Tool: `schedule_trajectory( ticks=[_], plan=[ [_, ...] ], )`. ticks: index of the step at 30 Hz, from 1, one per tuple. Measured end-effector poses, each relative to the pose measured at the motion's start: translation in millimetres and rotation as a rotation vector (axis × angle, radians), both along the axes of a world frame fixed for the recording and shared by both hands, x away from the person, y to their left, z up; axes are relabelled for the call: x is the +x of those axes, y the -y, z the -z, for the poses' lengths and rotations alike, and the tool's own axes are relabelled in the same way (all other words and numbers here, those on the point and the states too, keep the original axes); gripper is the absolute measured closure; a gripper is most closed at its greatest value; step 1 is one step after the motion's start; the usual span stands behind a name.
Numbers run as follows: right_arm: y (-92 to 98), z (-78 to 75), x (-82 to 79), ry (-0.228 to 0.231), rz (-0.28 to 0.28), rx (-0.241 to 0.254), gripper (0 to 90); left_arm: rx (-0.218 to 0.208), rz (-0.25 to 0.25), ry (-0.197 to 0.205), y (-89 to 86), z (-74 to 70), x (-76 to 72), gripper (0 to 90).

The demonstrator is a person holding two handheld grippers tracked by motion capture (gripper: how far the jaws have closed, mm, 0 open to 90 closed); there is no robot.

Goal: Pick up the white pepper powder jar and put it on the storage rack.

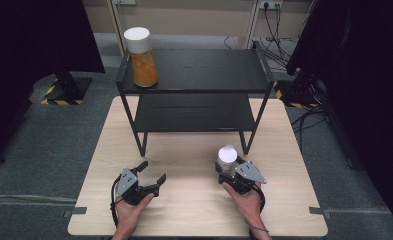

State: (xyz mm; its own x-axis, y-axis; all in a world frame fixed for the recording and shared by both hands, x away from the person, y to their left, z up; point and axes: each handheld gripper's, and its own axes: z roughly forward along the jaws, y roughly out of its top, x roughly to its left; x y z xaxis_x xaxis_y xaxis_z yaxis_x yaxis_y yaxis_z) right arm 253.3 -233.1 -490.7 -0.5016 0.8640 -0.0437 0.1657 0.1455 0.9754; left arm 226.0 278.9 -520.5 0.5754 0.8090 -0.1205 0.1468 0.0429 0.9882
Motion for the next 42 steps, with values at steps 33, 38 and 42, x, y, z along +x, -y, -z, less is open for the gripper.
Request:
schedule_trajectory(
  ticks=[33,38,42],
  plan=[
    [19.8,-30.3,-16.3,0.077,0.003,0.054,30.7,0.010,0.005,-0.002,0.4,-1.3,0.8,11.7],
    [24.7,-39.8,-22.2,0.114,0.013,0.081,30.7,0.012,0.005,-0.003,0.6,-1.6,0.8,11.7],
    [27.9,-46.3,-27.1,0.139,0.026,0.096,30.7,0.011,0.005,-0.004,0.4,-1.6,1.1,11.7]
  ],
)
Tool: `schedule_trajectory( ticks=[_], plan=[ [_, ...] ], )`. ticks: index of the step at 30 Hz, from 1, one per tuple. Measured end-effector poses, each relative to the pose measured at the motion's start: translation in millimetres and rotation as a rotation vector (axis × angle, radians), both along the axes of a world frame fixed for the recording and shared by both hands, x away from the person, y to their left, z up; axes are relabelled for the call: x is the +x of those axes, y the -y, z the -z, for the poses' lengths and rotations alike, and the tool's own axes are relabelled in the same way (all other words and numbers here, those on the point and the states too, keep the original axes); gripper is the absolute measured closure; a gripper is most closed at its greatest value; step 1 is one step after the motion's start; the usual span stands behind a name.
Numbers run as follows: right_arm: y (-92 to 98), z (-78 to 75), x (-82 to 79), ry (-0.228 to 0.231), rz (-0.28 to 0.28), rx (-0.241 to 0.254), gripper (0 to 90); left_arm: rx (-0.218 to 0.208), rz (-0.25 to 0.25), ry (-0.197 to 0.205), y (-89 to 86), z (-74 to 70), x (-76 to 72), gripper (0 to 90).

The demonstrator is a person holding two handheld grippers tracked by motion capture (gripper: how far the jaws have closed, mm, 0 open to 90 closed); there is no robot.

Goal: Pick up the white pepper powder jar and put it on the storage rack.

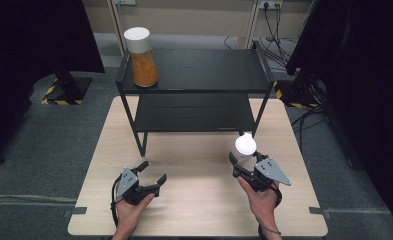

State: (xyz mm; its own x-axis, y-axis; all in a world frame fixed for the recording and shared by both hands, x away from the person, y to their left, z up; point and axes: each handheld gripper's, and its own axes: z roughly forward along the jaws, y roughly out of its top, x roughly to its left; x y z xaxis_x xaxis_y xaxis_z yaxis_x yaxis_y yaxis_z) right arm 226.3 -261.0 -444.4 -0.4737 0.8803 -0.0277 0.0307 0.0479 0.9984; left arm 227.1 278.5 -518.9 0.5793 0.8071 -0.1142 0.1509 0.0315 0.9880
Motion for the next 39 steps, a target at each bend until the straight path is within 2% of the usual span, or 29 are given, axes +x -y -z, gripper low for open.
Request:
schedule_trajectory(
  ticks=[15,19,27,29,39],
  plan=[
    [5.9,-16.5,-6.3,0.044,0.024,0.019,30.8,0.000,0.000,-0.001,0.1,-0.1,0.7,11.6],
    [6.7,-27.2,-4.8,0.064,0.026,0.020,30.7,0.000,0.000,-0.001,0.2,-0.2,0.6,11.6],
    [8.0,-54.7,1.6,0.131,0.043,0.038,30.8,0.000,0.000,-0.001,0.2,-0.1,0.6,11.5],
    [7.8,-57.8,2.9,0.136,0.044,0.040,30.8,0.000,-0.001,-0.002,0.1,-0.2,0.7,11.5],
    [4.1,-96.8,17.4,0.163,0.070,0.057,30.8,-0.004,-0.001,-0.005,-0.3,-0.2,1.0,11.5]
  ],
)
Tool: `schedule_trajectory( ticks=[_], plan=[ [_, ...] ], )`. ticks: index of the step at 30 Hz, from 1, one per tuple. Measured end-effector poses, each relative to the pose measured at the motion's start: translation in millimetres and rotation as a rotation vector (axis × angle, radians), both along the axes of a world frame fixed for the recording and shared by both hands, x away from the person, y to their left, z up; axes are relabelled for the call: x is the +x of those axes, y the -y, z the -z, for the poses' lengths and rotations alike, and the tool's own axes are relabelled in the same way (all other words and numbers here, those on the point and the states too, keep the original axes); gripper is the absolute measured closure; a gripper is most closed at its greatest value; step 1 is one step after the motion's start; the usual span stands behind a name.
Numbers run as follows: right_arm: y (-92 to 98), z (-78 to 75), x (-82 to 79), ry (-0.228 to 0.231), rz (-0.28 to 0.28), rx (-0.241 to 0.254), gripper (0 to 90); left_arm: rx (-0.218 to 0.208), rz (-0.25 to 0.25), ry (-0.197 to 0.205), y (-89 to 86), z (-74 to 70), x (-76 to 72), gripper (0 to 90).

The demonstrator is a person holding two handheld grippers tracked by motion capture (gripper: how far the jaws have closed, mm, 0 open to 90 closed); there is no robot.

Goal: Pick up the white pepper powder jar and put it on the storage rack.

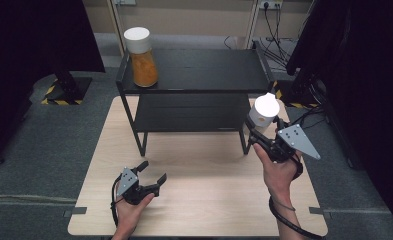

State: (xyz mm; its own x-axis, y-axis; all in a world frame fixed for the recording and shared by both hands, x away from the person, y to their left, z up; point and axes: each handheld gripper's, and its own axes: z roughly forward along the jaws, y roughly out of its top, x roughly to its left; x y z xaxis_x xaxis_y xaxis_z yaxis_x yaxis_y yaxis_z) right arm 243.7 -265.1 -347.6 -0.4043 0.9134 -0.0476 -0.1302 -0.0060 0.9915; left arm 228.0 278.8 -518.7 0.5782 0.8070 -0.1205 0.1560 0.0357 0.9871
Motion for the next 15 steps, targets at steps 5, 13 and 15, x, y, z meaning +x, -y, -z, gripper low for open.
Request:
schedule_trajectory(
  ticks=[5,13,15],
  plan=[
    [-4.5,-15.4,4.4,0.003,-0.006,-0.002,30.8,0.000,-0.001,0.002,0.1,0.2,-0.3,11.5],
    [-12.4,-36.4,8.9,0.016,-0.020,0.003,30.8,-0.003,-0.001,0.000,0.1,0.3,-0.2,11.5],
    [-15.0,-43.1,10.8,0.020,-0.026,0.006,30.8,-0.003,-0.001,0.000,0.1,0.3,-0.2,11.5]
  ],
)
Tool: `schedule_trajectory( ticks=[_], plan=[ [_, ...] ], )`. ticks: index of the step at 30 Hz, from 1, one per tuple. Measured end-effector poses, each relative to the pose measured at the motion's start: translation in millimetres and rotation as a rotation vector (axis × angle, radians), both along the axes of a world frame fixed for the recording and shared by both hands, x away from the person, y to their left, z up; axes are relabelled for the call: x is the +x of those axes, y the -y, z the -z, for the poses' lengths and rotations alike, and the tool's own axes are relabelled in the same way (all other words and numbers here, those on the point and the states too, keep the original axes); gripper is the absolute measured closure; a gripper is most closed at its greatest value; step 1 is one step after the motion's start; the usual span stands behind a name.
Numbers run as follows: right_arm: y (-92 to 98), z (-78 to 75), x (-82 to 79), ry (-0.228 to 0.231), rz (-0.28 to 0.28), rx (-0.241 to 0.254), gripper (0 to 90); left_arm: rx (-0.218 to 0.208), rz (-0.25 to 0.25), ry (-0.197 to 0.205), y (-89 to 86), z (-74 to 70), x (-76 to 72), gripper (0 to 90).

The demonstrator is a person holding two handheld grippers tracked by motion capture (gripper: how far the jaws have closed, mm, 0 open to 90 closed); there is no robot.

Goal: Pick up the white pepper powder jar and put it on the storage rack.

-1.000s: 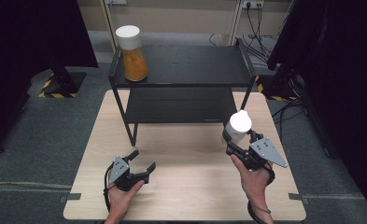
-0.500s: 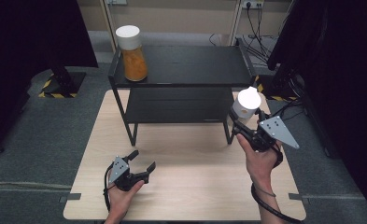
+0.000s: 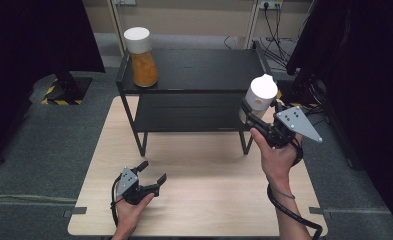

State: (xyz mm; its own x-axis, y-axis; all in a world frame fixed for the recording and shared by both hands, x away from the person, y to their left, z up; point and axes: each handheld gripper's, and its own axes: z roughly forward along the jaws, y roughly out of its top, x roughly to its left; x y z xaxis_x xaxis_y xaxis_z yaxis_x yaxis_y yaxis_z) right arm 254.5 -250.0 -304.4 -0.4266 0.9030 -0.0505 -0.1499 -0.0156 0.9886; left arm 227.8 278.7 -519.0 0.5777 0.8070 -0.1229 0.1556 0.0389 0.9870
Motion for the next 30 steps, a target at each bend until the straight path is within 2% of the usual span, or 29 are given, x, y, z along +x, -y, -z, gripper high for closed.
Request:
schedule_trajectory(
  ticks=[10,15,23,30],
  plan=[
    [-10.8,-35.5,12.2,0.029,0.000,-0.002,30.8,-0.001,0.001,-0.001,-0.4,0.1,0.2,11.5],
    [-14.7,-50.7,23.2,0.028,0.004,-0.006,30.8,0.000,0.001,0.000,-0.2,-0.1,0.1,11.5],
    [-20.6,-68.4,40.8,0.012,0.020,-0.008,30.8,-0.001,0.001,0.000,-0.4,0.0,0.2,11.5],
    [-26.5,-78.0,56.4,-0.007,0.037,-0.008,30.8,-0.006,0.001,-0.002,-0.9,0.4,0.3,11.5]
  ],
)
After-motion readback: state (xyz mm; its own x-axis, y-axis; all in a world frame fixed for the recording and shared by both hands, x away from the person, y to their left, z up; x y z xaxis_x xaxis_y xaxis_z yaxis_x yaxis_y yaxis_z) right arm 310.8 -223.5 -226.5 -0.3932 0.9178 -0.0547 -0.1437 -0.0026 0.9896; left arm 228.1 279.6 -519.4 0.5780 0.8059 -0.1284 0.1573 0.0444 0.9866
